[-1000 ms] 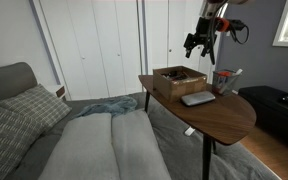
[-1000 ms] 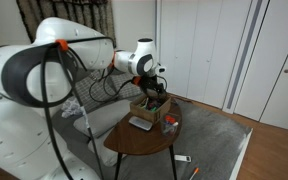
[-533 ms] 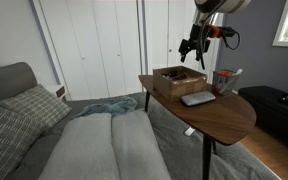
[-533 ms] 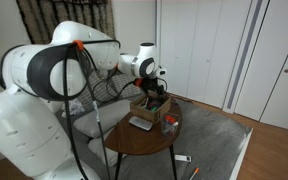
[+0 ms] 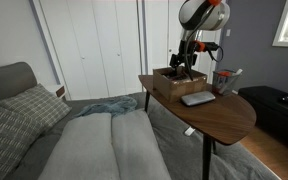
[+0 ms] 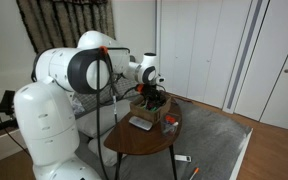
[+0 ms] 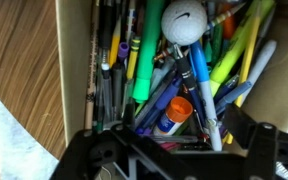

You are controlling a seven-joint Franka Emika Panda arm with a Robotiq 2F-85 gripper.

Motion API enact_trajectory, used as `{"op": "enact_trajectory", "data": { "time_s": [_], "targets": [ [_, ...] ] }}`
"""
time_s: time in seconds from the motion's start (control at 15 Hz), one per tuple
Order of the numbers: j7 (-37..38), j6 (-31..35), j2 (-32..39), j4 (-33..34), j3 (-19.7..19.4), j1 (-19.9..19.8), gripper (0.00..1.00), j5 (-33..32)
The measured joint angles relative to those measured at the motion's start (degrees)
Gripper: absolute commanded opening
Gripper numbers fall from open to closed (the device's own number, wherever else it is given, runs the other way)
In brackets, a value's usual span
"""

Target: Move the green marker from the box to the container

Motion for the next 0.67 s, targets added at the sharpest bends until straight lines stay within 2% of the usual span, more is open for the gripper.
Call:
{"op": "enact_trajectory", "data": {
  "time_s": [0.27,0.33,0.6,0.67],
  "targets": [
    [-0.22,0.0,3.76,3.44,1.66,0.83,0.63,-0.17],
    [-0.22,0.0,4.32,4.05,2.01,1.12,0.66,-0.26],
    [-0.22,0.18,6.48,6.3,2.45,1.84,0.62,-1.75],
    [-0.22,0.23,7.05,6.78,2.43,1.84,0.42,-2.34]
  ]
}}
